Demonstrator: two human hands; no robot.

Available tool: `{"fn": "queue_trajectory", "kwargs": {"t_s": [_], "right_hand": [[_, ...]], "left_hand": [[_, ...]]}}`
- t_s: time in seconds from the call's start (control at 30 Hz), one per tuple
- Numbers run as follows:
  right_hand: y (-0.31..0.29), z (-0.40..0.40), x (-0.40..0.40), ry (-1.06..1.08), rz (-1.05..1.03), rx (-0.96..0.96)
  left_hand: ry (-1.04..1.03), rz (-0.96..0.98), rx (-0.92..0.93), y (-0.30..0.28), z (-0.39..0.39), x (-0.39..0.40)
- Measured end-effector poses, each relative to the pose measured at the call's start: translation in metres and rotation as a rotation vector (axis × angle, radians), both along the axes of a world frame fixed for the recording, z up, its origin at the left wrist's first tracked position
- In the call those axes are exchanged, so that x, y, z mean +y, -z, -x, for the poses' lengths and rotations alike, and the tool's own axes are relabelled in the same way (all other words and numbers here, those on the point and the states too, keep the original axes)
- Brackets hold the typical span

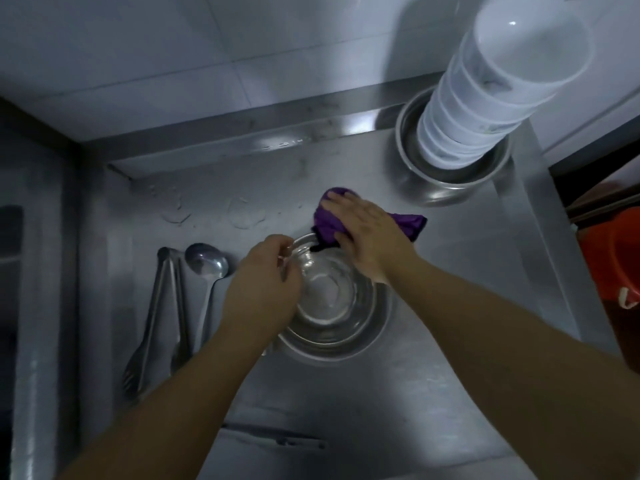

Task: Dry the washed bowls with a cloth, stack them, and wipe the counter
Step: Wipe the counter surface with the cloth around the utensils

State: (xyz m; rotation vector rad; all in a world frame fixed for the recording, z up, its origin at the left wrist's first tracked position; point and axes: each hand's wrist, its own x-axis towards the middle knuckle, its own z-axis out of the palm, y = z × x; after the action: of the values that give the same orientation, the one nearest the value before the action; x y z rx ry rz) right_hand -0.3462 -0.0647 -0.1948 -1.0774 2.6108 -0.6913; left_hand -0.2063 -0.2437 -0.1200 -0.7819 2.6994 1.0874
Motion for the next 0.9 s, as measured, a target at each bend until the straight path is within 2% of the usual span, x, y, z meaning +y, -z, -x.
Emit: {"fn": "queue_trajectory", "kwargs": {"t_s": [0.13, 0.2, 0.3, 0.37, 0.4, 0.47, 0.53, 0.67, 0.73, 0.83, 0.9], "right_hand": [[-0.011, 0.030, -0.045, 0.610, 0.034, -0.061], [-0.015, 0.051, -0.073, 0.740, 0.038, -0.087], [-0.012, 0.070, -0.109, 0.798, -0.008, -0.084], [-0.007, 0.064, -0.128, 0.713, -0.038, -0.027], [-0.005, 0.056, -0.136, 0.548, -0.032, 0.012], [-0.001, 0.032, -0.149, 0.064, -0.001, 0.053], [0.001, 0.010, -0.157, -0.219, 0.030, 0.019], [0.005, -0.009, -0.130, -0.208, 0.041, 0.032], [0.007, -0.006, -0.104, -0.020, 0.056, 0.061], [0.003, 0.022, -0.090, 0.599, 0.067, 0.025], [-0.001, 0.043, -0.109, 0.858, 0.030, -0.006]], "left_hand": [[0.084, 0.229, 0.028, -0.010, 0.009, -0.029], [0.114, 0.297, 0.028, -0.014, 0.016, -0.045], [0.108, 0.307, 0.021, -0.013, 0.018, -0.064], [0.081, 0.280, 0.022, -0.012, 0.013, -0.073], [0.069, 0.268, 0.022, -0.011, 0.010, -0.077], [0.052, 0.260, 0.016, -0.009, 0.006, -0.083], [0.044, 0.255, 0.016, -0.010, 0.006, -0.088], [0.021, 0.220, 0.047, -0.016, 0.007, -0.097], [0.015, 0.213, 0.074, -0.018, 0.008, -0.102], [0.000, 0.201, 0.089, -0.020, 0.007, -0.110], [-0.014, 0.203, 0.090, -0.021, 0.002, -0.117]]}}
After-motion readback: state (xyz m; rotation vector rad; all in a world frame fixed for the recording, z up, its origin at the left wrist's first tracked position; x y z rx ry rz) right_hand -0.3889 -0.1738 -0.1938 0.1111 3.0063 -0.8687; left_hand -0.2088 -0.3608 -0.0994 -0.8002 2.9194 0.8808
